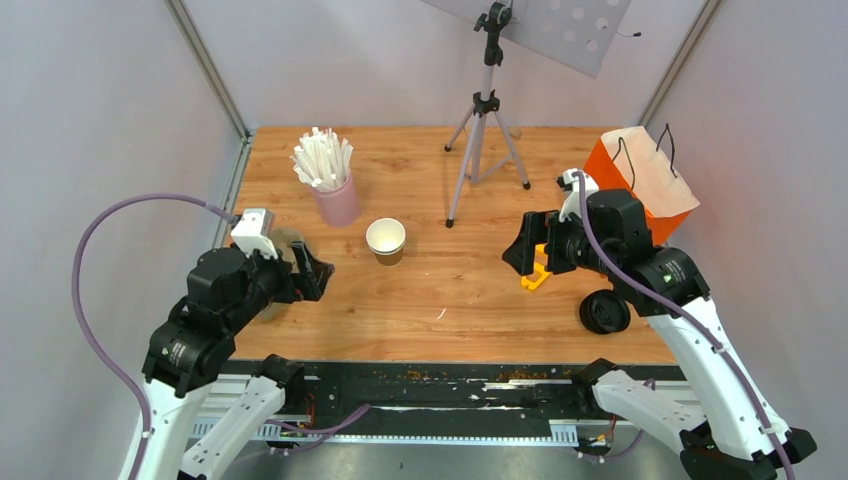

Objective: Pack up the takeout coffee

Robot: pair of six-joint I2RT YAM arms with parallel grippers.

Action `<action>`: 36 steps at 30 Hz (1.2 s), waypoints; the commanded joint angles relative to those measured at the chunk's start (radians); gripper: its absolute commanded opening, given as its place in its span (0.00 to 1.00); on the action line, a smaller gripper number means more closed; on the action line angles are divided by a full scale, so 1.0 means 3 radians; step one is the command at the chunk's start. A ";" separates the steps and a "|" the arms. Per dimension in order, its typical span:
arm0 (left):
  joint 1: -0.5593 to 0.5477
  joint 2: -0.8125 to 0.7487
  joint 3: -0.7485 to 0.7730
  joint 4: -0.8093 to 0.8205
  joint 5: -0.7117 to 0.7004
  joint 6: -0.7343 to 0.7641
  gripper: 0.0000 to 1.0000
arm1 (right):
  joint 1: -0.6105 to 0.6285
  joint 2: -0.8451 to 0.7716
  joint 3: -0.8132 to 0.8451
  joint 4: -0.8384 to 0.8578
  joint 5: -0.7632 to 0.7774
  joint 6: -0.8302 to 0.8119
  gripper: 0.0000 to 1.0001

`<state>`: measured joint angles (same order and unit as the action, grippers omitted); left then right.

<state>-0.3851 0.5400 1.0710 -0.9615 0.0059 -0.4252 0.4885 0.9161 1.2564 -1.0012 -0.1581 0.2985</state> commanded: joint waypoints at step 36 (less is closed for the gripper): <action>-0.0005 0.2752 -0.0163 0.2055 -0.0087 0.0024 0.42 | 0.0013 -0.0494 -0.0593 0.0950 -0.0492 -0.0060 0.98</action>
<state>-0.3851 1.3403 1.0367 -0.4286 -0.0429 -0.3927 0.4885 0.7830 1.0737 -0.7643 -0.2913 0.3012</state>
